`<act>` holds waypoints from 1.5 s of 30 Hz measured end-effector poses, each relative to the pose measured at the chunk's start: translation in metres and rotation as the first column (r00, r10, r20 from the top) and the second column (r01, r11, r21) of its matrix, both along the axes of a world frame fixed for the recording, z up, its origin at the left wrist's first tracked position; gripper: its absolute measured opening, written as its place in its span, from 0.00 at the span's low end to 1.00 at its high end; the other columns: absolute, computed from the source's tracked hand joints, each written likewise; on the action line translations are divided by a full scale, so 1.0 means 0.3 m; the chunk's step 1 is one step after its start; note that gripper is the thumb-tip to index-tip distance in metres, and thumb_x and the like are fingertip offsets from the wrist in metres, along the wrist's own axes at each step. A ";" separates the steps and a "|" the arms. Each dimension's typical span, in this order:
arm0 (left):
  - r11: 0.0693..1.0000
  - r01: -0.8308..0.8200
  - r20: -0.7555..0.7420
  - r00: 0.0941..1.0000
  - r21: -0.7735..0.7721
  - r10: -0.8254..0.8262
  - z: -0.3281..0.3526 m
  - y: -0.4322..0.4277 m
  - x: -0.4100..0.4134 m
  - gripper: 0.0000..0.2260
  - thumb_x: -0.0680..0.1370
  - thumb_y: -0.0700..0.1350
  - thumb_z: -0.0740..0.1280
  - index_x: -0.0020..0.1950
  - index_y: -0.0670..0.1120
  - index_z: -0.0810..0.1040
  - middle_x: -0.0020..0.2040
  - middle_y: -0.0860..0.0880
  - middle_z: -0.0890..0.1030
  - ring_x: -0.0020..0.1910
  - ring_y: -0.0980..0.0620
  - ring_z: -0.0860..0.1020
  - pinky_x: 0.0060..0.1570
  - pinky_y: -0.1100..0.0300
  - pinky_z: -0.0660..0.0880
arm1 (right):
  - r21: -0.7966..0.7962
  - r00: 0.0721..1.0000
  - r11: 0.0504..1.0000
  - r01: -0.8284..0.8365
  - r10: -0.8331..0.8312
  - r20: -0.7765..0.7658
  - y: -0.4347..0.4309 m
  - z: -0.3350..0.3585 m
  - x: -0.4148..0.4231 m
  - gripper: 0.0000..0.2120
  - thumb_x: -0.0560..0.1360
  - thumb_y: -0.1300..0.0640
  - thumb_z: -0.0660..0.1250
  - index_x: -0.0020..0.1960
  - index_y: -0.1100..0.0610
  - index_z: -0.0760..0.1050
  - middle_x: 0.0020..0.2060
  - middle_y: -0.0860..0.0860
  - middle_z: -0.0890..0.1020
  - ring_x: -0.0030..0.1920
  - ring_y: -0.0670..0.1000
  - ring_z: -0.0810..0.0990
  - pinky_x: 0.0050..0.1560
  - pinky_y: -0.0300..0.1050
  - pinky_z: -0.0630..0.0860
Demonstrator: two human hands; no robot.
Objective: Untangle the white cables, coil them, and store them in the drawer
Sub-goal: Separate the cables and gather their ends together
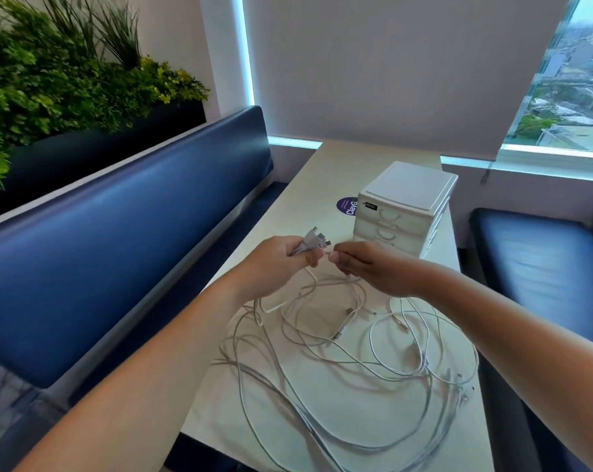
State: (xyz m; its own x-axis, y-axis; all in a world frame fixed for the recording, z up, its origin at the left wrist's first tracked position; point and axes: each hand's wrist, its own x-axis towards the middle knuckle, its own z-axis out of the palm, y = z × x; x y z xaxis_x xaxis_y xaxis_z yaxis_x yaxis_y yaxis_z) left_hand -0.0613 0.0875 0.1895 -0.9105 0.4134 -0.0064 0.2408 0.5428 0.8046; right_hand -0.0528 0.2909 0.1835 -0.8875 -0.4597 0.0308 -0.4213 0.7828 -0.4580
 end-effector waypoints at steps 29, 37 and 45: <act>0.669 -0.451 -0.171 0.740 0.591 0.650 0.212 -0.460 -0.186 0.18 0.74 0.60 0.68 0.33 0.52 0.66 0.30 0.52 0.60 0.26 0.54 0.56 0.28 0.57 0.54 | 0.165 0.946 0.932 0.323 -0.318 -0.054 0.308 -0.180 0.063 0.18 0.81 0.45 0.51 0.38 0.53 0.64 0.30 0.50 0.72 0.32 0.52 0.70 0.38 0.49 0.69; 0.693 -0.580 -0.116 0.725 0.428 0.678 0.133 -0.447 -0.189 0.21 0.75 0.61 0.69 0.45 0.41 0.76 0.31 0.50 0.62 0.28 0.51 0.59 0.30 0.57 0.58 | 0.000 0.901 0.905 0.424 -0.422 0.096 0.301 -0.177 0.119 0.19 0.81 0.46 0.52 0.36 0.55 0.65 0.30 0.51 0.71 0.31 0.50 0.67 0.35 0.42 0.65; 0.880 -0.368 -0.271 0.851 0.302 0.449 0.133 -0.271 -0.044 0.10 0.76 0.54 0.71 0.55 0.56 0.82 0.49 0.59 0.81 0.45 0.64 0.78 0.51 0.64 0.73 | 0.132 0.962 0.966 0.221 -0.238 0.133 0.170 -0.057 0.173 0.19 0.81 0.45 0.53 0.35 0.54 0.64 0.30 0.46 0.68 0.31 0.46 0.66 0.35 0.37 0.65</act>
State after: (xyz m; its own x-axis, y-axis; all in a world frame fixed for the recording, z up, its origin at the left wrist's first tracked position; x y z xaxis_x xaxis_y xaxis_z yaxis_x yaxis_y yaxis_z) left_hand -0.0745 0.0062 0.2293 -0.9297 -0.0440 0.3658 0.3063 0.4592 0.8338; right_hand -0.0010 0.3419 0.1663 -0.9604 -0.2358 -0.1483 -0.1593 0.9016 -0.4022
